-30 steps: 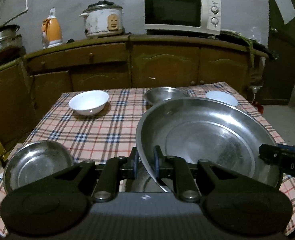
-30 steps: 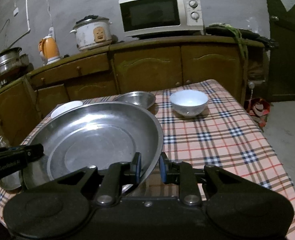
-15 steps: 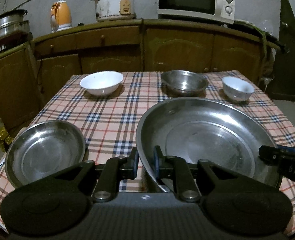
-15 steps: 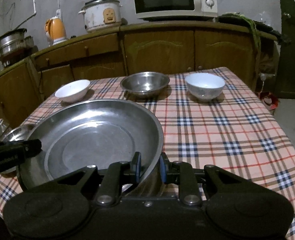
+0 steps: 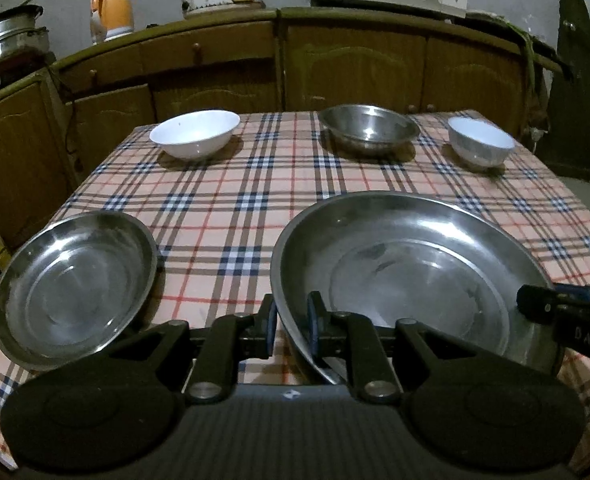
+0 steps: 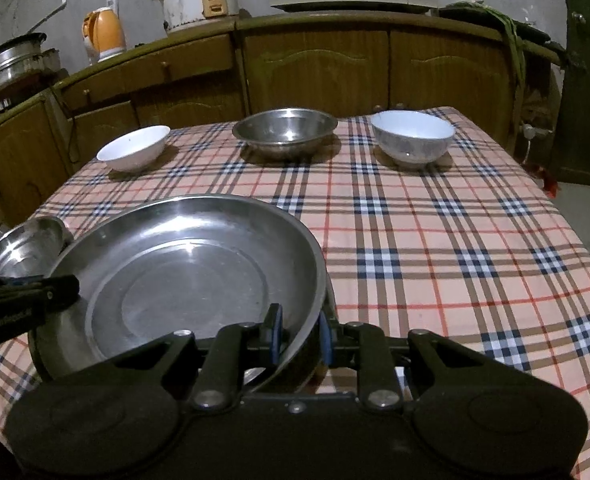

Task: Organize plates and bowls

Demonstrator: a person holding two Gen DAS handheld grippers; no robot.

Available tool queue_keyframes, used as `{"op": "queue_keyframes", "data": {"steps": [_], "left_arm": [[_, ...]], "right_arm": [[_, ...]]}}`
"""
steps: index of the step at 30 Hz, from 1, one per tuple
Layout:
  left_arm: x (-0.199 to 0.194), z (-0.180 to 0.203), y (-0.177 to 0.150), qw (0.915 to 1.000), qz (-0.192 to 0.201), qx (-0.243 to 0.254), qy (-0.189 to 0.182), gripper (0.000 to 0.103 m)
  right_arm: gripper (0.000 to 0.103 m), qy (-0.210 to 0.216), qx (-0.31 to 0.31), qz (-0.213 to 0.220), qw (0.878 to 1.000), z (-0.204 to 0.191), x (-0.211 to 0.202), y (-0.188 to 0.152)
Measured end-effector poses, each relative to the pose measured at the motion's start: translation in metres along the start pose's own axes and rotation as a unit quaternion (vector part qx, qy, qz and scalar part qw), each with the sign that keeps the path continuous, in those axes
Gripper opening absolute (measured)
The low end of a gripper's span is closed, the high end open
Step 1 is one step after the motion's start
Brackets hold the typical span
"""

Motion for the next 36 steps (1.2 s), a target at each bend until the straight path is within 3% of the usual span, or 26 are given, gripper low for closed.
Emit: {"op": "queue_keyframes", "data": {"steps": [13,21,27,31,36], "left_arm": [[0.018,0.004,-0.007,0.9999,-0.007,0.005,0.01,0.02],[0.024,0.002,-0.01,0.9999,-0.015,-0.007,0.001,0.022],[0.019,-0.005,-0.008,0.9997,-0.007,-0.022,0.001,0.033],[0.01,-0.01,-0.004,0.9995,0.002,-0.032,-0.001,0.045],[-0.001,-0.023,0.001,0.9987,0.006,-0.051,-0.003,0.052]], "right_arm": [[0.026,-0.014,-0.012,0.0,1.0,0.0,0.015,-0.004],[0.038,-0.02,-0.032,0.001,0.999,-0.007,0.015,-0.005],[0.038,-0.031,-0.027,0.026,0.999,-0.005,0.001,0.002],[0.038,-0.018,-0.028,0.042,0.999,-0.009,-0.012,0.008],[0.046,0.005,-0.037,0.049,0.998,-0.024,-0.022,0.015]]}}
Point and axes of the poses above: each gripper's, at about its wrist camera, not at the fingertips, and x roughly the way its jaws point, z to its right, y to its top, the point moved 6 cm from there along x, roughly the way its jaws point, and after that the axes turned 14 degrees about -z, right-handed, at the moved point
